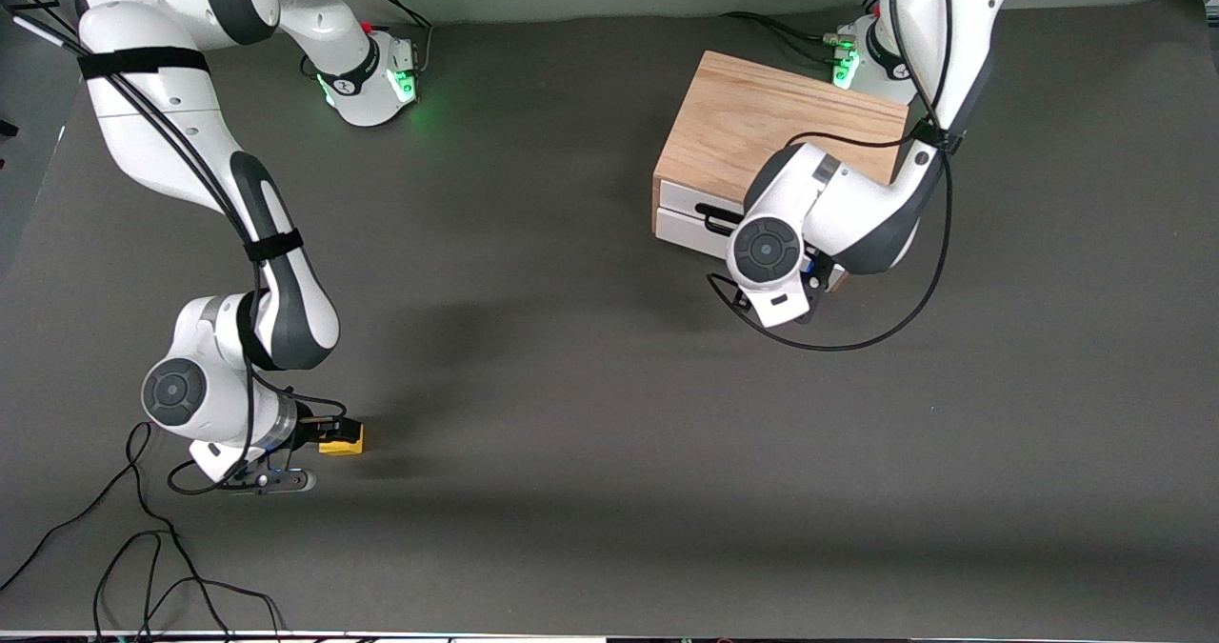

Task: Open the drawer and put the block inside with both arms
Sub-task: 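Pull the drawer open with the left gripper while the right gripper lowers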

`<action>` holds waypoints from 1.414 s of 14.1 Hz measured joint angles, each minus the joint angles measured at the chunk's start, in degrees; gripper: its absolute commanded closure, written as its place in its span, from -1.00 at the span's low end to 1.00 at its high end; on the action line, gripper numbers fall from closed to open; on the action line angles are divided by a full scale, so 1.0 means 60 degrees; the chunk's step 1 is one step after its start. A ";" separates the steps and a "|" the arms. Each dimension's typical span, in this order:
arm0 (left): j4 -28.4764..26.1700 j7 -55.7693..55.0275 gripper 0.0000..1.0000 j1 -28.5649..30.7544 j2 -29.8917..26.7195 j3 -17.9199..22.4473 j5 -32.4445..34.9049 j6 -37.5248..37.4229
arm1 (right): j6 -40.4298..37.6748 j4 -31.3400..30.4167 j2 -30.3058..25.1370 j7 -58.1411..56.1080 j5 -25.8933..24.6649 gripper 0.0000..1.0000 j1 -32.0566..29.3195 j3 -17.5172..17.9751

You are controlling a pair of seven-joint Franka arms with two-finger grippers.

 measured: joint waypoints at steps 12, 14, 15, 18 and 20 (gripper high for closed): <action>0.0313 -0.0081 -0.99 0.0158 -0.0005 0.0253 0.0549 0.1928 | 0.0159 0.0107 0.0460 0.0002 0.0356 -0.16 -0.0006 -0.0001; 0.0319 -0.0080 -0.99 0.0159 -0.0008 0.0242 0.0568 0.2052 | 0.0159 0.0149 0.0474 0.0003 0.0366 0.46 -0.0015 -0.0001; 0.0319 -0.0080 -0.98 0.0159 -0.0011 0.0241 0.0572 0.2083 | 0.0160 0.0156 0.0482 0.0004 0.0374 0.68 -0.0026 -0.0002; 0.0343 -0.0083 -0.99 0.0159 -0.0028 0.0230 0.0573 0.2103 | 0.0162 0.0300 0.0488 0.0005 0.0391 0.82 -0.0041 -0.0010; 0.0410 -0.0101 -0.99 0.0159 0.0011 0.0229 0.0574 0.2002 | 0.0161 0.0365 0.0526 0.0004 0.0407 0.79 -0.0042 -0.0011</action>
